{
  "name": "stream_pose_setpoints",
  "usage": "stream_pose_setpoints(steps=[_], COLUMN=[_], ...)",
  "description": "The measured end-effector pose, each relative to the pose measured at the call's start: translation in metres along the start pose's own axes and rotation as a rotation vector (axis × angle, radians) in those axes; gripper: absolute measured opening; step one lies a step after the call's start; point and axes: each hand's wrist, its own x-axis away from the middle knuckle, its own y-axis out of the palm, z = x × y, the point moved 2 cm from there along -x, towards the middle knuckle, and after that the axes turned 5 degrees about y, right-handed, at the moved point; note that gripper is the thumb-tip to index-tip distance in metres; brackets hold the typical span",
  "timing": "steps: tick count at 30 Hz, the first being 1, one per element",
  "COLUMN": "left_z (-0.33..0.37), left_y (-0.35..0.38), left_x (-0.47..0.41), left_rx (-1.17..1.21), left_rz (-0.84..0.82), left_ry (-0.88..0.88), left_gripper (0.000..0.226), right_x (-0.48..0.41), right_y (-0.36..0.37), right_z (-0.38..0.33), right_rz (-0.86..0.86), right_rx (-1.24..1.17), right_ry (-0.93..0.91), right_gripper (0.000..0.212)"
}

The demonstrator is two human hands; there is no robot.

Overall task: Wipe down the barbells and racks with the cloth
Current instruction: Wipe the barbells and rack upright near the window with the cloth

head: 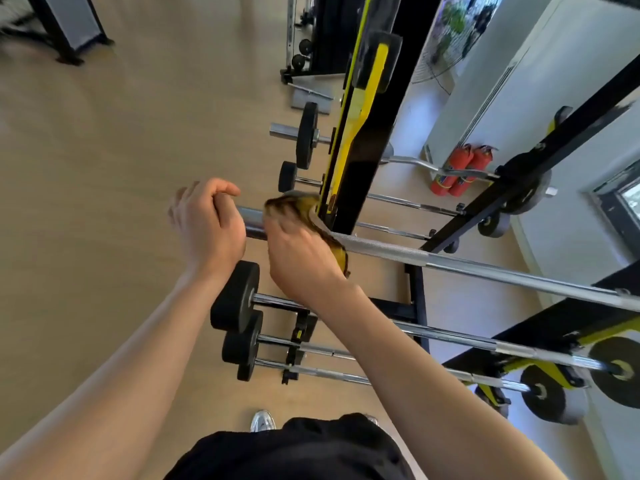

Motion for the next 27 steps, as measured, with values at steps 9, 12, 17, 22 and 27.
stream_pose_setpoints(steps=[9,12,17,22,27], left_z=[-0.026,-0.030,-0.041,-0.046,-0.042], left_y=[-0.011,-0.015,-0.021,-0.022,-0.022], left_x=[0.001,0.000,-0.009,-0.012,-0.009], left_rx=[0.070,0.063,0.081,0.095,0.133], left_rz=[-0.013,0.023,0.091,0.140,0.155], left_ry=[-0.247,-0.272,-0.334,-0.415,-0.455], left_gripper=[0.034,0.031,0.036,0.039,0.041], right_x=[-0.031,-0.043,-0.066,-0.101,-0.147], right_y=[0.004,0.017,0.025,0.022,0.019], right_z=[0.001,-0.002,-0.021,-0.045,-0.043], right_rz=[0.112,-0.082,-0.056,-0.149,-0.529], right_rx=[0.053,0.383,0.439,0.215,-0.209], right_ry=[0.079,0.152,-0.058,-0.211,0.241], right_gripper=[0.055,0.064,0.057,0.039,0.071])
